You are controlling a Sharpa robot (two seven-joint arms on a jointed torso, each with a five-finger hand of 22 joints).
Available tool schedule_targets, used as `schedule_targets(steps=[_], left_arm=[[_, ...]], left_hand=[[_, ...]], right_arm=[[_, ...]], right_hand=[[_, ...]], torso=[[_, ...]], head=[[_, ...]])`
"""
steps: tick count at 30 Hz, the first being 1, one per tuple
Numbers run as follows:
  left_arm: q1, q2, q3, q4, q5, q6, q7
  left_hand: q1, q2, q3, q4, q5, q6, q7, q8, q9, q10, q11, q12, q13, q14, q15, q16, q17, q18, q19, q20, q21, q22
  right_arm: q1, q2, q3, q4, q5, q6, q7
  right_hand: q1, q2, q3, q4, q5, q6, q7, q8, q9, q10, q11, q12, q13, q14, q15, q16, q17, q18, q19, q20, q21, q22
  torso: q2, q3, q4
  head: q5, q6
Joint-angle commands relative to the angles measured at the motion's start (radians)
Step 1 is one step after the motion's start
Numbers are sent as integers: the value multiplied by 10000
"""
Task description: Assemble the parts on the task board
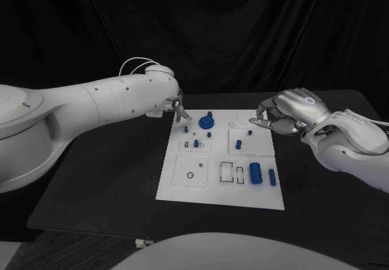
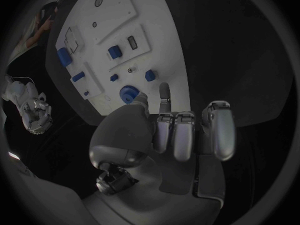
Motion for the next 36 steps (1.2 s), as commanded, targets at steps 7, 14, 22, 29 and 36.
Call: schedule_targets(steps=[7,14,22,29,36], left_arm=[[-36,14,8,13,-46,-20,412],[-77,37,8,-48,-46,102,445],[-145,56,8,-57,-46,177,483],[-208,75,8,-58,-45,267,472],[-260,80,8,-57,-45,335,479]], left_hand=[[-14,-10,272,101,226,-88,-42,128,224,1147,-113,216,2682,1076,-188,178,2780,-3,258,-146,73,2170],[-45,-3,321,135,263,-210,4,-111,214,1147,-84,216,2682,1076,-172,178,2780,-2,255,-138,59,2167],[-62,12,343,153,270,-211,18,-207,182,1147,-71,216,2682,1076,-162,178,2780,2,249,-130,40,2161],[-85,26,384,170,279,-52,15,-350,107,1147,-70,216,2682,1076,-154,178,2780,3,247,-120,32,2160],[-98,28,409,178,283,29,15,-466,40,1147,-71,216,2682,1076,-154,178,2780,5,246,-117,24,2158]], right_arm=[[-46,44,9,-28,-8,101,-65],[-51,61,9,-44,-8,143,-84],[-53,84,9,-58,-8,195,-105],[-56,98,9,-66,-8,235,-124],[-58,99,9,-75,-8,261,-143]], right_hand=[[201,-51,286,69,192,-102,-6,95,169,1143,-26,166,2639,1027,-36,142,2669,-249,754,-51,-154,2576],[208,-49,293,68,203,-101,-6,90,171,1143,-25,166,2639,1025,-35,138,2658,-244,744,-51,-171,2569],[212,-49,296,68,209,-101,-6,87,172,1143,-24,166,2639,1025,-35,138,2659,-246,747,-51,-166,2571],[212,-49,296,68,209,-101,-6,87,172,1143,-24,166,2639,1025,-35,138,2659,-246,747,-51,-166,2571],[218,-46,303,67,219,-99,-5,82,173,1143,-22,166,2639,1023,-34,133,2646,-243,742,-51,-175,2568]], torso=[[-20,0,7],[-39,-12,0],[-24,-7,4],[-26,-7,9],[-31,-9,13]], head=[[-46,-1],[-31,-1],[-33,-1],[-66,-1],[-75,-1]])
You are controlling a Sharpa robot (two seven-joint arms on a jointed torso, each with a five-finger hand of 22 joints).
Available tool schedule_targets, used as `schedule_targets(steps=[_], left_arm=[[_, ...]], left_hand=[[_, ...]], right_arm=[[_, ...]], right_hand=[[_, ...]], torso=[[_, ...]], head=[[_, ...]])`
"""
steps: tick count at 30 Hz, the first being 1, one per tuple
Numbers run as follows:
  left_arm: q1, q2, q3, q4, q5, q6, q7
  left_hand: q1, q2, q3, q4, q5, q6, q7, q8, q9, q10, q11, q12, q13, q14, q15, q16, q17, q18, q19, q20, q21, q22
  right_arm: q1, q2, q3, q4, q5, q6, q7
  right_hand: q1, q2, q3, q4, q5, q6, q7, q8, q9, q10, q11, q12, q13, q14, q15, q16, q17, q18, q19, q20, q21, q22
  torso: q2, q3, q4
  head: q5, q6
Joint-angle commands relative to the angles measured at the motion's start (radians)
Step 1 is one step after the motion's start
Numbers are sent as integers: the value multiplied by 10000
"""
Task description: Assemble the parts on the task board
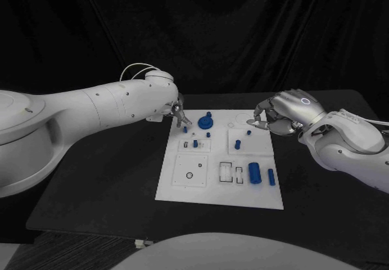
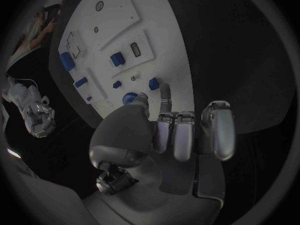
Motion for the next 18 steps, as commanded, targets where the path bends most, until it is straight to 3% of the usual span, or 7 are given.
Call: schedule_targets(steps=[1,5,10,18], left_arm=[[-30,22,9,0,-34,193,154],[-48,28,9,8,-34,221,168],[-73,48,9,9,-34,280,162],[-97,88,9,-46,-34,319,180]], left_hand=[[-94,26,282,39,173,156,11,-126,-33,1146,-74,216,2682,1076,-155,178,2781,6,244,-117,20,2156],[-70,27,315,20,204,224,6,-204,-77,1146,-79,216,2682,1076,-158,178,2781,8,242,-117,11,2154],[-15,-8,421,-28,547,410,-1,-479,-209,1146,-86,216,2682,1076,-165,178,2781,8,245,-122,8,2155],[45,-19,519,-78,780,508,-4,-658,-284,1146,-91,216,2682,1076,-169,178,2781,9,245,-125,-1,2154]], right_arm=[[-25,4,9,-8,-12,53,-135],[-25,11,9,-15,-12,61,-140],[-26,23,9,-27,-12,77,-150],[-27,25,9,-33,-12,101,-163]], right_hand=[[218,-46,303,67,218,-99,-5,82,164,1142,-23,166,2639,1023,-34,133,2646,-243,742,-51,-175,2567],[218,-46,303,67,218,-99,-5,82,164,1142,-23,166,2639,1023,-34,133,2646,-243,742,-51,-175,2567],[225,-44,309,66,226,-99,-4,76,165,1142,-21,166,2639,1024,-34,135,2652,-241,737,-51,-182,2565],[225,-44,309,66,226,-99,-4,76,165,1142,-21,166,2639,1024,-34,135,2652,-241,737,-51,-182,2565]], torso=[[-6,-1,4],[-10,2,0],[-14,2,1],[-11,4,5]], head=[[-1,-1],[11,-1],[-3,-1],[2,-1]])
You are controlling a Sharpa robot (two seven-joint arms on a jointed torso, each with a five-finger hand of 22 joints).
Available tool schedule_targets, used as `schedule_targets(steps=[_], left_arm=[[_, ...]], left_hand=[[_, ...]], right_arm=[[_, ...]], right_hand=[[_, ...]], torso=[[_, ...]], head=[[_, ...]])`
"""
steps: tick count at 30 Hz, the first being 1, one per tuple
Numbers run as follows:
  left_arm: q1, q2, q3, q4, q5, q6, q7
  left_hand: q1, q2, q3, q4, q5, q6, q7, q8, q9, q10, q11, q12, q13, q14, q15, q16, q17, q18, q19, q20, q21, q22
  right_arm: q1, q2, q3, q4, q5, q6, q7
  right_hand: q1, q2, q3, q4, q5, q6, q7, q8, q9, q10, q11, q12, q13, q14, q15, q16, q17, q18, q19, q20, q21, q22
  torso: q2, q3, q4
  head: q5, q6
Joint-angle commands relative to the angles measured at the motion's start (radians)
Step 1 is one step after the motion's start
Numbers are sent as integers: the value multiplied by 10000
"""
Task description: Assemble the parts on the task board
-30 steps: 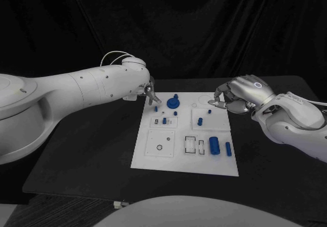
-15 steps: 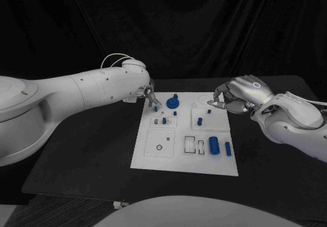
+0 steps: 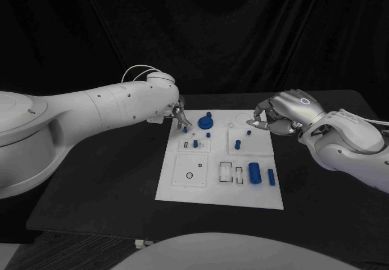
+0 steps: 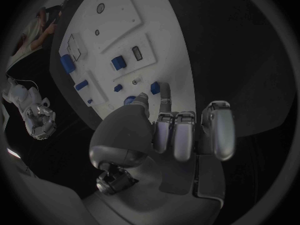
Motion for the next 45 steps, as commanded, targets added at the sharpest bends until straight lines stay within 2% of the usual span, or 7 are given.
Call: schedule_targets(steps=[1,4,19,37,44,45], left_arm=[[-31,27,9,-29,-31,150,166],[-43,47,9,-60,-31,154,189],[-112,194,9,-214,-31,178,285],[-168,283,9,-363,-31,137,336],[-181,297,9,-396,-31,99,385],[-182,300,9,-398,-31,96,391]], left_hand=[[52,-18,528,-82,223,159,-1,-207,-125,1146,-91,216,2682,1076,-169,178,2781,12,240,-125,-15,2150],[89,-46,596,-121,406,220,-2,-323,-168,1146,-92,216,2682,1076,-170,178,2781,12,241,-128,-18,2150],[195,-68,750,-217,676,282,0,-519,-236,1146,-93,216,2682,1076,-171,178,2781,14,240,-129,-31,2148],[380,-139,1078,-431,1154,359,3,-836,-335,1146,-93,216,2682,1076,-173,178,2781,19,232,-131,-66,2141],[602,-213,1435,-698,1562,430,-15,-1020,-376,1146,-107,216,2682,1076,-183,178,2781,20,231,-138,-77,2141],[669,-225,1536,-770,1543,436,-21,-1054,-382,1146,-112,216,2682,1076,-187,178,2781,20,233,-142,-74,2142]], right_arm=[[-25,3,8,-3,-13,39,-154],[-27,6,8,-8,-13,48,-155],[-35,18,8,-31,-13,90,-171],[-36,15,8,-31,-13,169,-209],[-36,19,8,-36,-13,201,-218],[-36,23,8,-40,-13,206,-218]], right_hand=[[224,-44,309,66,225,-99,-4,76,164,1142,-21,166,2639,1024,-33,135,2652,-241,737,-51,-182,2564],[224,-44,309,66,225,-99,-4,76,164,1142,-21,166,2639,1024,-33,135,2652,-241,737,-51,-182,2564],[243,-34,330,66,239,-90,-1,61,167,1142,-17,166,2639,1016,-31,120,2612,-232,719,-50,-214,2552],[250,-30,337,66,241,-85,0,57,168,1142,-15,166,2639,1015,-30,118,2608,-228,711,-49,-228,2547],[251,-29,339,66,241,-84,0,56,168,1142,-15,166,2639,1015,-30,118,2607,-228,710,-49,-230,2546],[259,-23,349,66,242,-78,2,50,170,1142,-13,166,2639,1013,-29,114,2596,-223,700,-48,-247,2540]], torso=[[0,2,3],[-2,-1,-1],[-3,0,3],[-6,0,-2],[-5,1,-1],[-6,1,-1]], head=[[-5,-1],[-8,-1],[-13,-1],[-10,-1],[-23,-1],[-22,-1]])
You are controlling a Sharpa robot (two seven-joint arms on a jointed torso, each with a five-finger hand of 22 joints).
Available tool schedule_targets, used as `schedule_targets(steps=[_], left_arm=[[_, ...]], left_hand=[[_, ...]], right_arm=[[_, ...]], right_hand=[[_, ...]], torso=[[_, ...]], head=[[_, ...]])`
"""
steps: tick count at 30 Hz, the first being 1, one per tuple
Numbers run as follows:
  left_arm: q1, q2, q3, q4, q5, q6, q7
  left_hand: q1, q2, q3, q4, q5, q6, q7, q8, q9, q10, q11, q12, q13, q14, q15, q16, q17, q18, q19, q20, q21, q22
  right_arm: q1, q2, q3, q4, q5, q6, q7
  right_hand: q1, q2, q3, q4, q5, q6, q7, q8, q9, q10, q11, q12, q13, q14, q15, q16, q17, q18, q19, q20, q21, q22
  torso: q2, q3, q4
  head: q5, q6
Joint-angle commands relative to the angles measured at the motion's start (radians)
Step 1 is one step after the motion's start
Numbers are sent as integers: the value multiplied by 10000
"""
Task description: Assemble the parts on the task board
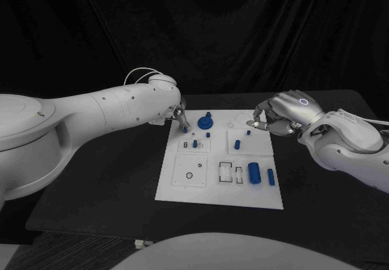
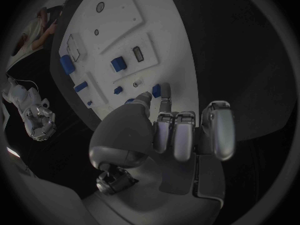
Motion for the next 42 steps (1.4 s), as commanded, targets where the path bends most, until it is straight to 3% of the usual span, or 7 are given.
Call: schedule_targets(steps=[1,17,27,30,36,40,42], left_arm=[[-25,31,8,-15,-27,31,194],[-54,46,8,-53,-27,45,215],[-66,-12,8,59,-27,3,181],[-67,-85,8,168,-27,-122,129],[-55,-323,9,505,-27,-410,3],[30,-583,10,888,48,-702,-128],[144,-770,11,1136,542,-900,-292]], left_hand=[[245,-64,637,-111,103,197,-21,-131,-126,1146,-112,216,2682,1076,-189,178,2780,20,234,-144,-70,2143],[428,-242,1385,-538,269,304,-37,-313,-116,1146,-130,216,2682,1076,-202,178,2780,18,240,-157,-69,2145],[749,-488,2260,-1243,609,370,-50,-394,5,1146,-147,216,2682,1076,-221,178,2780,20,243,-178,-79,2144],[866,-591,2696,-1582,601,389,-37,-392,96,1146,-146,216,2682,1076,-224,178,2780,19,246,-183,-80,2144],[721,-674,2941,-1693,568,403,-25,-390,172,1146,-136,216,2682,1076,-216,178,2780,21,243,-176,-98,2139],[627,-703,3059,-1729,573,441,-36,-374,215,1146,-144,216,2682,1076,-221,178,2780,23,242,-177,-105,2137],[564,-732,3148,-1763,580,463,-46,-365,248,1146,-154,216,2682,1076,-228,178,2780,25,241,-180,-114,2135]], right_arm=[[-24,8,8,-10,-15,57,-190],[-24,33,8,-33,-15,93,-176],[-24,52,8,-54,-15,109,-169],[-24,48,8,-63,-15,114,-170],[-25,27,8,-64,-15,124,-169],[-25,5,8,-61,-15,133,-177],[-25,-11,8,-60,-15,148,-186]], right_hand=[[258,-23,348,66,241,-78,2,50,165,1142,-14,166,2639,1013,-29,114,2596,-223,700,-48,-189,2540],[268,-22,357,64,242,-72,3,44,168,1142,-12,166,2639,1007,-28,102,2566,-213,679,-48,-225,2527],[293,-18,374,55,247,-64,1,38,171,1142,-12,166,2639,1004,-26,97,2553,-210,672,-46,-238,2522],[293,-18,374,55,247,-64,1,38,171,1142,-12,166,2639,1004,-26,97,2553,-210,672,-46,-238,2522],[300,-18,378,53,247,-62,1,36,172,1142,-12,166,2639,1000,-26,89,2532,-206,663,-46,-253,2517],[300,-18,378,53,247,-62,1,36,172,1142,-12,166,2639,1000,-26,89,2532,-206,663,-46,-253,2517],[300,-18,378,53,247,-62,1,36,172,1142,-12,166,2639,1000,-26,89,2532,-206,663,-46,-253,2517]], torso=[[-1,2,2],[0,3,2],[-1,1,1],[3,0,2],[-1,2,4],[-2,2,6],[-6,2,12]], head=[[6,-1],[15,-1],[25,-1],[42,-1],[32,-1],[22,-1],[42,-1]])
